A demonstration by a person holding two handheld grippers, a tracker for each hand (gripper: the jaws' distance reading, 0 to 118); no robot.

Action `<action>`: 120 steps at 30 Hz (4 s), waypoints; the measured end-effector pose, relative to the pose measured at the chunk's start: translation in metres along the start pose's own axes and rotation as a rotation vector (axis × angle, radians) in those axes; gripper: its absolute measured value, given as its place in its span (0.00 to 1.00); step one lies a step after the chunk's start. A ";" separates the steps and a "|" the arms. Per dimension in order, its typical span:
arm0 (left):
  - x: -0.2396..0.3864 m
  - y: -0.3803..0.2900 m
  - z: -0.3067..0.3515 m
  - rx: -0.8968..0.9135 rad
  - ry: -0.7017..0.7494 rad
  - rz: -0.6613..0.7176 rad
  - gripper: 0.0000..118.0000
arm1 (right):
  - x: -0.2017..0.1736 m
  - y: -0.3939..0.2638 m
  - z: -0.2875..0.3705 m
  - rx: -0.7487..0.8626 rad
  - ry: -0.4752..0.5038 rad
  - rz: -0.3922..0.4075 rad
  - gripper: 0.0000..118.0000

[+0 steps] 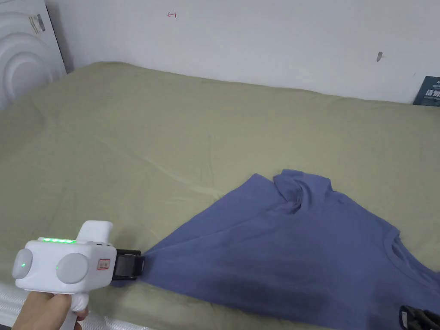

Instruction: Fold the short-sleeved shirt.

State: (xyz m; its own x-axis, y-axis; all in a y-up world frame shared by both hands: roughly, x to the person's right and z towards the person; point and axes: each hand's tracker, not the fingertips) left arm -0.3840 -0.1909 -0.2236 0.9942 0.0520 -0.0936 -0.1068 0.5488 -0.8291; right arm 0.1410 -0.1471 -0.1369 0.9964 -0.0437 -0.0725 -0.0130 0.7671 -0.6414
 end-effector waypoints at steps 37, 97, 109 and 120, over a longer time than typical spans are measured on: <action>0.015 0.000 -0.012 -0.065 -0.060 -0.086 0.04 | 0.042 0.189 -0.346 -0.385 -0.036 0.151 0.89; 0.151 0.421 0.255 0.637 0.084 -0.053 0.04 | 0.098 0.502 0.084 0.507 -0.254 0.007 0.00; 0.173 0.497 0.189 0.675 0.175 -0.053 0.04 | 0.099 0.569 -0.003 0.521 -0.300 0.018 0.00; 0.176 0.500 0.055 0.573 0.269 -0.109 0.04 | 0.096 0.534 -0.134 0.389 -0.294 0.024 0.00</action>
State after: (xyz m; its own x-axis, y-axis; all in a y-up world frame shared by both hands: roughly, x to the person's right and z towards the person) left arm -0.2622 0.1382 -0.6243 0.9545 -0.1990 -0.2221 0.0897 0.9018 -0.4227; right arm 0.2184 0.1725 -0.5890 0.9783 0.1170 0.1712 -0.0603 0.9505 -0.3049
